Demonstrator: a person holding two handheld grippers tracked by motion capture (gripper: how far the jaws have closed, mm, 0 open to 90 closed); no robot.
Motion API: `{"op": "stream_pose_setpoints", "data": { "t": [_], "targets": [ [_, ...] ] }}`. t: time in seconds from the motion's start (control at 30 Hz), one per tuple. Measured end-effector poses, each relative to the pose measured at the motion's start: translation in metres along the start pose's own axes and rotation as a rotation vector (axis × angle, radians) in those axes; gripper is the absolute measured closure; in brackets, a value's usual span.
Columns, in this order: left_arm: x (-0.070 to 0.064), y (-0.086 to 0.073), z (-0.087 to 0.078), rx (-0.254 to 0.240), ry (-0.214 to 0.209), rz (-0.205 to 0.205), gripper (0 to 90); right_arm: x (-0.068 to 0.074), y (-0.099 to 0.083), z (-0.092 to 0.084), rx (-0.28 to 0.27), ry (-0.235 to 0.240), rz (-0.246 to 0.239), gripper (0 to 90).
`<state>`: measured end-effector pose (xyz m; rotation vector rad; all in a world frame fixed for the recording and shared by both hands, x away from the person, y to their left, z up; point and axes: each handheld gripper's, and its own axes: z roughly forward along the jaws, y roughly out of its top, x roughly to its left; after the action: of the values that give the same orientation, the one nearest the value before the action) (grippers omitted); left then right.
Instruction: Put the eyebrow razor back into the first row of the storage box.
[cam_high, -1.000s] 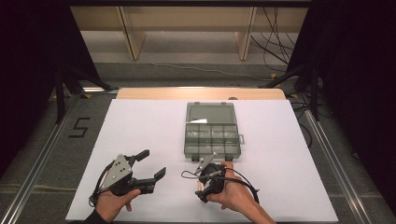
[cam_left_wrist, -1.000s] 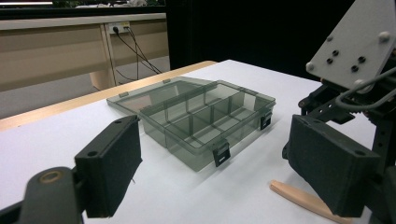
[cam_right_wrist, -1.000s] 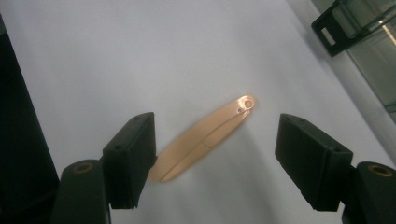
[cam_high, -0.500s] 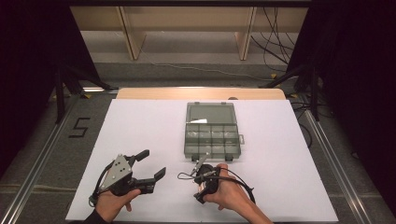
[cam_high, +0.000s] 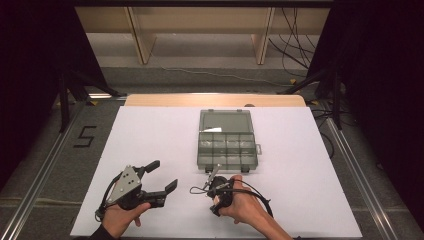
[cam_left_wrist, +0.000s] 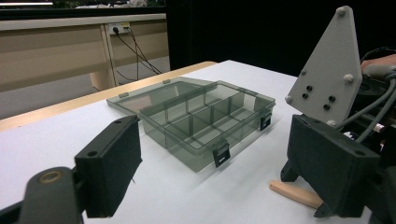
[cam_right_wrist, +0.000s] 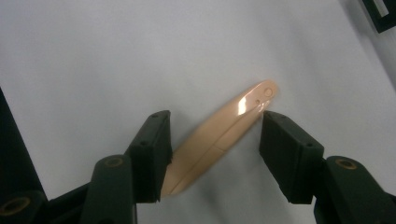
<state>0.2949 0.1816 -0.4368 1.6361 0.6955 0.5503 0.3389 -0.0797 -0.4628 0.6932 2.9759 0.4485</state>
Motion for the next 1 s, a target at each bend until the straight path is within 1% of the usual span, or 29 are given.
{"op": "stream_pose_setpoints", "data": {
  "t": [0.07,0.17,0.23,0.3,0.33,0.57,0.6,0.63,0.67,0.7,0.87,1.0],
  "targets": [
    [0.000,0.000,0.000,0.000,0.000,0.000,17.4,0.000,0.000,0.000,-0.001,-0.006,0.004,46.1],
    [0.000,0.000,0.000,0.000,0.000,0.000,17.4,-0.002,0.002,0.000,0.009,-0.008,-0.010,49.6],
    [0.000,0.000,0.000,0.000,0.000,0.000,17.4,-0.003,0.003,0.000,0.020,-0.001,-0.019,52.5],
    [0.000,0.000,0.000,0.000,0.000,0.000,17.4,-0.004,0.004,0.000,0.025,-0.006,-0.030,55.1],
    [0.000,0.000,0.000,0.000,0.000,0.001,17.4,-0.005,0.004,-0.001,0.037,-0.001,-0.038,56.4],
    [0.000,0.000,0.000,-0.001,0.000,0.004,17.3,-0.010,0.006,-0.001,0.043,0.004,-0.047,69.7],
    [0.000,0.000,0.000,-0.001,0.000,0.004,17.3,-0.010,0.006,-0.001,0.043,0.004,-0.047,69.7],
    [0.000,0.000,0.000,0.000,0.000,-0.001,17.3,-0.011,0.006,-0.001,0.043,0.001,-0.055,73.3],
    [0.000,0.000,0.000,-0.001,0.000,0.000,17.4,-0.013,0.006,-0.002,0.044,-0.004,-0.060,79.1],
    [0.000,0.000,0.000,-0.001,0.000,0.000,17.4,-0.014,0.006,-0.002,0.042,-0.002,-0.065,81.8],
    [0.000,0.000,0.000,-0.001,-0.001,0.000,17.3,-0.014,0.007,-0.002,0.041,-0.006,-0.085,82.2],
    [0.000,0.000,0.000,-0.010,-0.006,0.000,17.4,-0.014,0.006,-0.002,0.040,0.003,-0.092,82.3]
  ]
}}
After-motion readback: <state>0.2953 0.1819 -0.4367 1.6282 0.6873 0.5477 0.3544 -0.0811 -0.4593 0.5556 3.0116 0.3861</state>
